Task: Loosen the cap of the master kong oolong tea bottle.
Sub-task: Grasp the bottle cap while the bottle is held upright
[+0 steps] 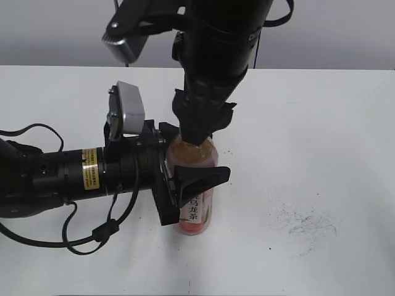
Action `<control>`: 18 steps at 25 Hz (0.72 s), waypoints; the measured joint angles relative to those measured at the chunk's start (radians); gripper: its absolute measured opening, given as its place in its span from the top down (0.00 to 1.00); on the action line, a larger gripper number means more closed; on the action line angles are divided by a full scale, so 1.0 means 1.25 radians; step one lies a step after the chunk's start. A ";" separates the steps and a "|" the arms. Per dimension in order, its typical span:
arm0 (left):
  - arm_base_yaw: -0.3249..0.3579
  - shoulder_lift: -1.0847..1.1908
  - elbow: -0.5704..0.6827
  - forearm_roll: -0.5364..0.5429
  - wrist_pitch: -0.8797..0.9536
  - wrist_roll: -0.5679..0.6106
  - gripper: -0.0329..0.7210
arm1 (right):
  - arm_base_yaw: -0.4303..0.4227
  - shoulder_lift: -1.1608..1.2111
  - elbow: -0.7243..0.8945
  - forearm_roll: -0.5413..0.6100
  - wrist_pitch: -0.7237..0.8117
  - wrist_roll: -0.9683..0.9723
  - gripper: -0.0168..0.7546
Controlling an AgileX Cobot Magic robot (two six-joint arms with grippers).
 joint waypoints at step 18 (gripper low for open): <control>0.000 0.000 0.000 -0.008 0.002 -0.002 0.36 | 0.000 0.000 0.000 0.033 0.000 0.298 0.63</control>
